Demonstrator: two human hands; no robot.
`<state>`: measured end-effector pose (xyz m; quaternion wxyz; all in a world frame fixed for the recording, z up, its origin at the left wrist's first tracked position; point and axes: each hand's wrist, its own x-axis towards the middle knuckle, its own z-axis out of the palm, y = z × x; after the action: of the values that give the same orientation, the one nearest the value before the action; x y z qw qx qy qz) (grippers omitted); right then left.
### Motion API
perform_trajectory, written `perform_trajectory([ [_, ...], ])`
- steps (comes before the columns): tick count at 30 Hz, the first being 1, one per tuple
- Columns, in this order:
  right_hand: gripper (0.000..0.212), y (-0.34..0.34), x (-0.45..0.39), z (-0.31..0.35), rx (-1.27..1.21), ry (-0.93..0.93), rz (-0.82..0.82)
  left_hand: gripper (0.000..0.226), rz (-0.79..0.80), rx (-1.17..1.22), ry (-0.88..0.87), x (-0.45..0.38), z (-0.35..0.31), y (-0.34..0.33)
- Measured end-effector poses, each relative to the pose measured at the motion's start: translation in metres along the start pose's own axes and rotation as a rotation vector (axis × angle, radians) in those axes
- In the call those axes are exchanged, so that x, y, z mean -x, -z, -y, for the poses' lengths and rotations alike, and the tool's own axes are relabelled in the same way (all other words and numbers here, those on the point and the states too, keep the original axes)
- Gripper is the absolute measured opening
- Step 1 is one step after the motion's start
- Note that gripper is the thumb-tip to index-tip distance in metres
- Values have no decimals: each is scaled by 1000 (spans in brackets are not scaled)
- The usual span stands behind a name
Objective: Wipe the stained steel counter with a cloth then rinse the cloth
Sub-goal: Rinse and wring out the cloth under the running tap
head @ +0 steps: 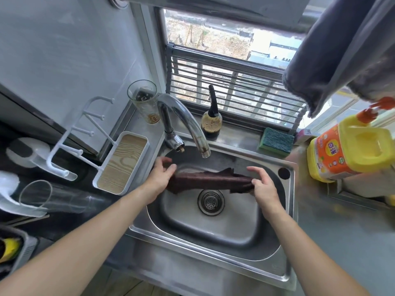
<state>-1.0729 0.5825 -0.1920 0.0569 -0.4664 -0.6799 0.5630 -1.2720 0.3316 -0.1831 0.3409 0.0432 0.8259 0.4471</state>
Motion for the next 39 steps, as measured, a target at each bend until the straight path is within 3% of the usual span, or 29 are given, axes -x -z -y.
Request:
perform_trajectory([
  [2,36,2,2,0,57,77,94,54,208,-210,-164,5,-3,7],
  [4,21,3,2,0,168,133,200,66,291,-480,-278,6,-5,9],
  [7,36,4,1,-3,475,232,258,50,150,-666,-340,4,-5,4],
  [9,22,7,0,-3,567,333,131,32,29,-675,-341,2,-3,4],
  [12,6,14,0,-5,381,346,38,17,-35,-613,-408,-1,-6,11],
  [16,8,24,3,0,-333,72,170,19,230,-185,-320,0,-16,25],
  [18,5,28,3,5,-478,-32,139,16,252,-45,-248,0,-16,28],
  [21,8,23,-1,6,-406,-101,18,14,206,-10,-179,-2,-14,27],
  [26,14,-15,12,21,-32,-165,-374,19,171,95,45,4,-13,-13],
  [27,14,-29,21,28,0,-129,-345,18,180,148,106,6,-14,-25],
  [29,8,-60,44,39,-1,20,-85,21,226,291,201,12,-20,-48],
  [32,28,-91,75,45,192,302,410,42,246,394,255,20,-28,-64],
  [34,41,-92,78,43,252,312,579,64,247,317,248,23,-27,-62],
  [36,42,-84,75,42,82,176,555,59,220,219,255,21,-17,-56],
  [39,36,-76,59,34,-156,-34,270,22,238,214,288,17,-11,-46],
])
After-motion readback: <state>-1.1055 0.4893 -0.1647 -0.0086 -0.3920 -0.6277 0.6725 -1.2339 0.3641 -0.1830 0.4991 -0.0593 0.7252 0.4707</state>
